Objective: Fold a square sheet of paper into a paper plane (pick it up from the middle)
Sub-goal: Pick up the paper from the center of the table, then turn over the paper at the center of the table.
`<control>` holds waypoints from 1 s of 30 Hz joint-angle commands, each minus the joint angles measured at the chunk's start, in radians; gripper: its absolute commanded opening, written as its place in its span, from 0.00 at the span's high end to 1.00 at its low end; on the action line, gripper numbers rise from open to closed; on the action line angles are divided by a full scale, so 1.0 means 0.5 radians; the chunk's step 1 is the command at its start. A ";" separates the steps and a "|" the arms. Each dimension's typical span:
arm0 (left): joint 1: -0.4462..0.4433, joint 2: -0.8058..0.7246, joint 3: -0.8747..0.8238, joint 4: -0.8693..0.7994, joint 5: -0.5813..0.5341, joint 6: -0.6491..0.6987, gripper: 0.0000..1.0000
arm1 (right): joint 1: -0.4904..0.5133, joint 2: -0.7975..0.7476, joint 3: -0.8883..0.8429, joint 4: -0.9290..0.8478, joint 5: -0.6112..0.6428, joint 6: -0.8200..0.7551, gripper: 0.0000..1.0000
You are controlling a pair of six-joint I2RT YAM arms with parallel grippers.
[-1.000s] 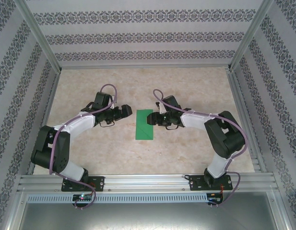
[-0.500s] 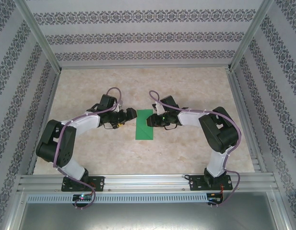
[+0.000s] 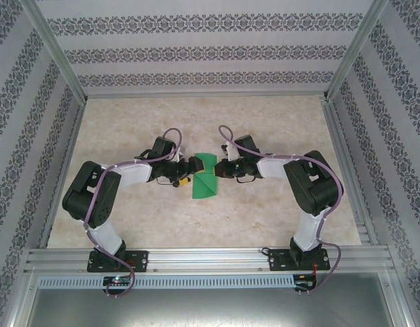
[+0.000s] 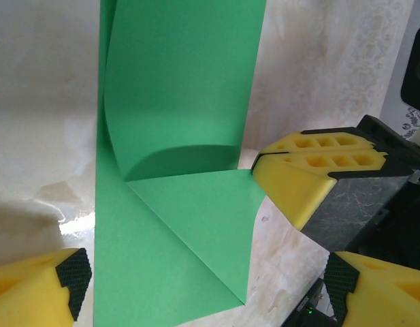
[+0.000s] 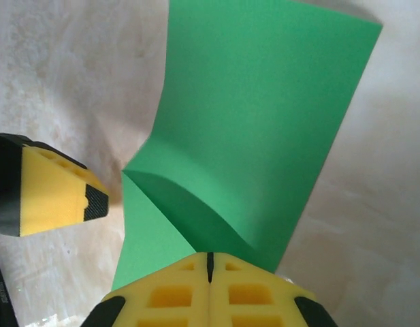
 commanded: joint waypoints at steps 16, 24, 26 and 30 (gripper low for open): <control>-0.049 0.159 0.082 0.144 0.162 -0.124 0.46 | -0.051 0.041 -0.063 0.189 -0.099 0.138 0.95; -0.058 0.177 -0.049 0.323 0.132 -0.299 0.52 | -0.050 0.041 -0.085 0.223 -0.099 0.162 0.94; -0.061 0.184 -0.057 0.349 0.126 -0.325 0.54 | -0.050 0.042 -0.086 0.221 -0.099 0.164 0.94; -0.065 0.216 -0.041 0.359 0.121 -0.346 0.58 | -0.054 0.035 -0.097 0.226 -0.099 0.162 0.94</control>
